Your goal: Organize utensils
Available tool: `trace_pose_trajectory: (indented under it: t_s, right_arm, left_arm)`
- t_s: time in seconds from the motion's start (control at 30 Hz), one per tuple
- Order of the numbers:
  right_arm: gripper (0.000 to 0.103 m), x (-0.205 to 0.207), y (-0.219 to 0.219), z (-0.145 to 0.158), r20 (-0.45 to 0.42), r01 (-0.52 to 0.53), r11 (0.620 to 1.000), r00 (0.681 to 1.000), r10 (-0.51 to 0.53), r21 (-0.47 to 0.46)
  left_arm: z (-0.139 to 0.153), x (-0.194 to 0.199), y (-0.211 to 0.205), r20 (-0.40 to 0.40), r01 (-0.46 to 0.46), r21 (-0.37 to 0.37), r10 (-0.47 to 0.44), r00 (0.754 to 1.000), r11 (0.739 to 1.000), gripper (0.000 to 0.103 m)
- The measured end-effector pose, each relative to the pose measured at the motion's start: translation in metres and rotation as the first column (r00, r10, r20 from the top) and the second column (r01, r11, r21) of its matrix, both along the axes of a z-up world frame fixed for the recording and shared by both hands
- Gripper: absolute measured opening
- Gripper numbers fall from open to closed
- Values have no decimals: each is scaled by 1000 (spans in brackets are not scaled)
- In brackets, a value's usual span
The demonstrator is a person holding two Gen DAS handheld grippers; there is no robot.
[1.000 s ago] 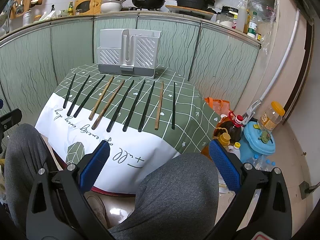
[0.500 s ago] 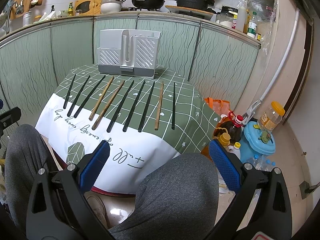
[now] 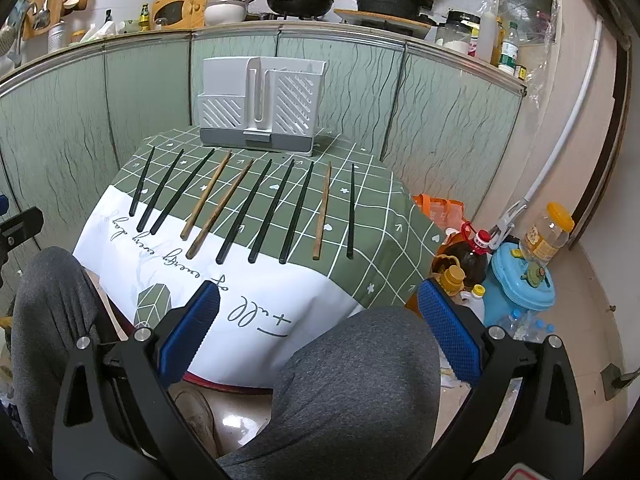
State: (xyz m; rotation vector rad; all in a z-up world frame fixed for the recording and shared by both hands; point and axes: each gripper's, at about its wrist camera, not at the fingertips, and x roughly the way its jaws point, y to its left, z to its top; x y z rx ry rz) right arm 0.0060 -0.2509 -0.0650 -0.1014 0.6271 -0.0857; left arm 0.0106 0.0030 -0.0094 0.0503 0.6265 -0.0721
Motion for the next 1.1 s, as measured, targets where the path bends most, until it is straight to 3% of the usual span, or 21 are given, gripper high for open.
trace_pose_trajectory:
  t_s: [0.57, 1.1]
  right_arm:
    - [95, 20, -19, 0, -28, -6, 1000, 1000, 7, 24]
    - [95, 59, -55, 1, -32, 19, 999, 999, -18, 48]
  left_arm:
    - [0, 16, 5, 8, 11, 23, -11, 1000, 1000, 99]
    - [-12, 60, 26, 4, -31, 52, 31, 1000, 998, 99]
